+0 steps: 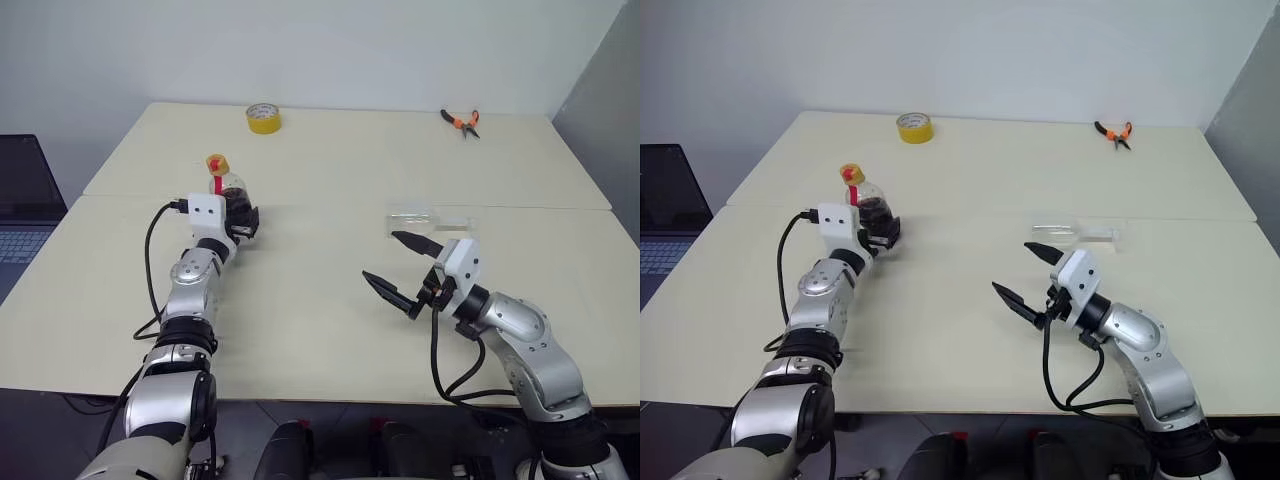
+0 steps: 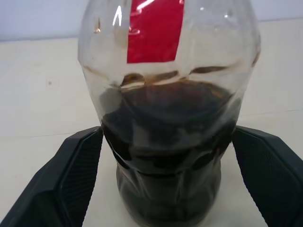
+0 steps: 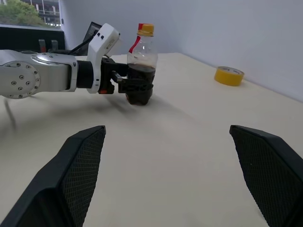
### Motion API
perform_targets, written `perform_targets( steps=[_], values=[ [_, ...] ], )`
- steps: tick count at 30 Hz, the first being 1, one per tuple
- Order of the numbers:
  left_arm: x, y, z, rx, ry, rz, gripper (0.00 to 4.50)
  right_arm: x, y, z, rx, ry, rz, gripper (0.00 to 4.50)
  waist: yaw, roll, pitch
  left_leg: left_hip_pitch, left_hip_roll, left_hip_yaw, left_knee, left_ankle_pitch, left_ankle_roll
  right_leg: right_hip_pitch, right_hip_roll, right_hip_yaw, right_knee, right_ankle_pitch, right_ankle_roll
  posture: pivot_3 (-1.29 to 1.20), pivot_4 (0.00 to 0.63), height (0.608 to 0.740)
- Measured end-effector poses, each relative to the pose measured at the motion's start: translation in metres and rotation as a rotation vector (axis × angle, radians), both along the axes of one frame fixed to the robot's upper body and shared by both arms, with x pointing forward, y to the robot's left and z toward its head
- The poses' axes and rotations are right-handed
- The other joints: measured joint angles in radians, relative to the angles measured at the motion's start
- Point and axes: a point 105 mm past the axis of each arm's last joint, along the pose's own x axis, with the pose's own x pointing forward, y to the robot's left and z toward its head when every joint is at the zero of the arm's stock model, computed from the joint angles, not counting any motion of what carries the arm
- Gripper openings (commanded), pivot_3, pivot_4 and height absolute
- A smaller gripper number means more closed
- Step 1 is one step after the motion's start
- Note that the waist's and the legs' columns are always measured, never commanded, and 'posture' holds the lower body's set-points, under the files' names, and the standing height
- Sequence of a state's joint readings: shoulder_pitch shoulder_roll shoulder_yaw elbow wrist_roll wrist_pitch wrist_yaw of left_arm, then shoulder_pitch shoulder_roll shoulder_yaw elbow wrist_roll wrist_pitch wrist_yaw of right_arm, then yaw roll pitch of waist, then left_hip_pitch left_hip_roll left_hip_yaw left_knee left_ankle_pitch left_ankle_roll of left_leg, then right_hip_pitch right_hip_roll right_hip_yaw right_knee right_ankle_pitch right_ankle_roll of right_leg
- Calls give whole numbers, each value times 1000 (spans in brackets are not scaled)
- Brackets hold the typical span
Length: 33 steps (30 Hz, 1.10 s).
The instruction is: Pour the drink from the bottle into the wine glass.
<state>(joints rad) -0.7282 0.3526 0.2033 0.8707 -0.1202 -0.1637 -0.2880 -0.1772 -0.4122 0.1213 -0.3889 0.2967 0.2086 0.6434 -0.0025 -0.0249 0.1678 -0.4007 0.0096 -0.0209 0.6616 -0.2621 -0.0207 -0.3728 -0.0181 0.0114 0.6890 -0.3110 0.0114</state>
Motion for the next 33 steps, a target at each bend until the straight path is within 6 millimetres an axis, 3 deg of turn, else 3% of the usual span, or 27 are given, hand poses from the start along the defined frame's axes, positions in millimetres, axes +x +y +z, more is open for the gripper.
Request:
perform_targets(
  steps=[12, 17, 21, 28, 33],
  values=[
    [10, -7, 11, -37, -27, -31, 4475, 1, -1, 0, 0, 0, -14, 4500, 0, 0, 0, 0, 0, 0, 0, 0, 0, 0, 0, 0, 0, 0, 0, 0, 150, 740],
    [9, -7, 12, -35, -33, -47, 3321, 0, -2, -1, 2, 3, -23, 4500, 0, 0, 0, 0, 0, 0, 0, 0, 0, 0, 0, 0, 0, 0, 0, 0, 150, 740],
    [-5, -15, 8, 12, -54, -113, 2449, -1, -9, 3, 18, 9, -67, 4500, 0, 0, 0, 0, 0, 1, 0, 1, -2, 0, 0, 1, 0, 0, 0, 0, 150, 740],
    [-32, -50, 3, 28, -25, -253, 2012, -8, -14, 11, 19, 27, -70, 4500, 0, 0, 0, -1, 0, 0, 0, 0, 0, 0, 0, 1, 0, 0, 0, 0, 150, 740],
    [-66, -108, -3, 62, 11, -445, 1995, -13, -11, 32, 61, 34, -58, 4500, 0, 0, 0, -1, 0, 0, 0, 0, 0, 0, -1, 1, 0, 0, 0, 0, 150, 740]
  ],
)
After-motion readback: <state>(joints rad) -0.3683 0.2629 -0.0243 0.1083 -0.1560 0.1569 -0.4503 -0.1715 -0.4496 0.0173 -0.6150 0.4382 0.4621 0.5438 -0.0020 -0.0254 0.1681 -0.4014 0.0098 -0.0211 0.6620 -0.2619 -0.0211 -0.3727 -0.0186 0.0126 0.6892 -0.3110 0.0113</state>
